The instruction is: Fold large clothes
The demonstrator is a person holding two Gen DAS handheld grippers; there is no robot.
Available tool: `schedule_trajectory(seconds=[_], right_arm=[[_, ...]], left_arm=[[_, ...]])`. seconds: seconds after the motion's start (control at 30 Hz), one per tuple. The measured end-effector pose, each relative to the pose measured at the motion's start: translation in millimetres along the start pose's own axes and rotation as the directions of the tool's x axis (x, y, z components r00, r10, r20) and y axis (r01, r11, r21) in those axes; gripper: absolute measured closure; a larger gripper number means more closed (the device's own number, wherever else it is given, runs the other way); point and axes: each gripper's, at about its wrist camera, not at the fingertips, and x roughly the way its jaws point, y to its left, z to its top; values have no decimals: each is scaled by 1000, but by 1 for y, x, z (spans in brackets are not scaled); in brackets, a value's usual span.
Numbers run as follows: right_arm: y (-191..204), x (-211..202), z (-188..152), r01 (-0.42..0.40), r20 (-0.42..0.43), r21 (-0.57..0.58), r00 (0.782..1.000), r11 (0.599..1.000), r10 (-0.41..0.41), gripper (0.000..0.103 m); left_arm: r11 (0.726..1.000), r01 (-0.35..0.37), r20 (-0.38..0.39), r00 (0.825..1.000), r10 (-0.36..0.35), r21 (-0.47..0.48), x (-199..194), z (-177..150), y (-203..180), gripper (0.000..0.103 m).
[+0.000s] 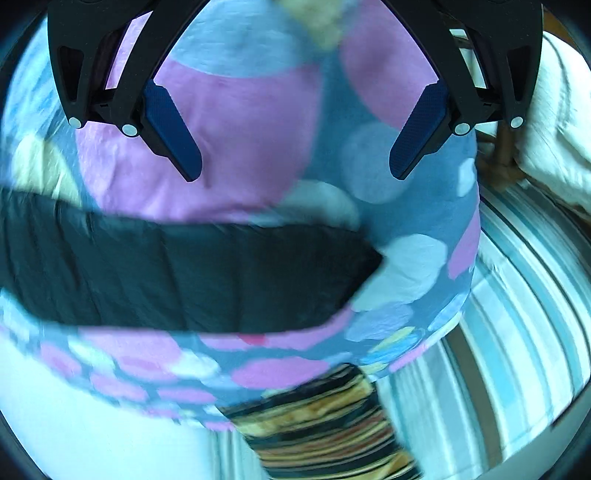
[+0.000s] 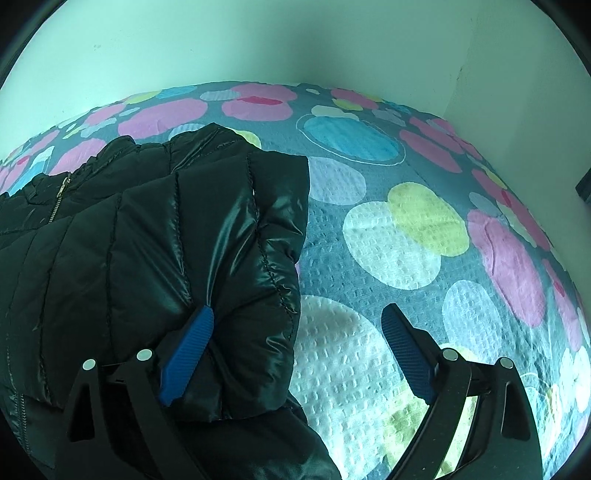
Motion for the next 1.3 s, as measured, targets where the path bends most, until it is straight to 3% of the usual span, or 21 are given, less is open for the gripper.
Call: schedule_trajectory(seconds=[0.1, 0.2, 0.3, 0.43, 0.53, 0.57, 0.6, 0.67, 0.73, 0.83, 0.97, 1.03, 1.07, 1.17, 1.23, 1.3], right_arm=[[1, 0, 0, 9, 5, -6, 1000, 1000, -9, 12], [3, -1, 0, 17, 8, -10, 1000, 1000, -17, 12], [4, -2, 0, 22, 10, -12, 1000, 1000, -21, 12], [4, -3, 0, 26, 13, -15, 1000, 1000, -26, 12], [5, -3, 0, 31, 14, -19, 999, 999, -31, 12], [4, -3, 0, 31, 14, -19, 999, 999, -30, 12], [5, -3, 0, 32, 15, -19, 999, 999, -31, 12], [5, -4, 0, 33, 16, -20, 999, 999, -33, 12], [5, -4, 0, 36, 18, -21, 999, 999, -35, 12], [5, -4, 0, 35, 17, -21, 999, 999, -34, 12], [4, -4, 0, 32, 17, -19, 999, 999, -32, 12], [5, -4, 0, 35, 18, -21, 999, 999, -35, 12], [5, -4, 0, 36, 18, -21, 999, 999, -36, 12], [5, -4, 0, 35, 18, -21, 999, 999, -35, 12], [4, -4, 0, 33, 18, -19, 999, 999, -32, 12], [5, -4, 0, 32, 17, -19, 999, 999, -32, 12]], left_arm=[[984, 145, 13, 989, -144, -105, 3, 16, 35, 2], [936, 304, -3, 951, -310, -178, 16, 29, 57, 2], [936, 299, -6, 952, -306, -185, 28, 38, 63, 2], [921, 350, -34, 932, -360, -171, 44, 48, 58, 2], [866, 435, -52, 886, -460, -248, 55, 54, 61, 2], [836, 461, -44, 868, -495, -298, 60, 55, 66, 2], [789, 497, -38, 838, -545, -360, 67, 56, 72, 5], [711, 520, -34, 796, -604, -473, 81, 52, 81, 10], [676, 532, -5, 784, -621, -510, 83, 50, 86, 13], [686, 527, -7, 790, -613, -502, 82, 51, 88, 25], [633, 524, 32, 783, -621, -570, 80, 44, 105, 31], [625, 518, 37, 786, -617, -584, 82, 41, 112, 31], [628, 517, 31, 785, -618, -581, 84, 42, 112, 31], [659, 504, 27, 805, -593, -559, 87, 52, 107, 32], [685, 480, 18, 825, -564, -547, 91, 60, 101, 49], [696, 472, 14, 833, -553, -542, 96, 63, 97, 79]])
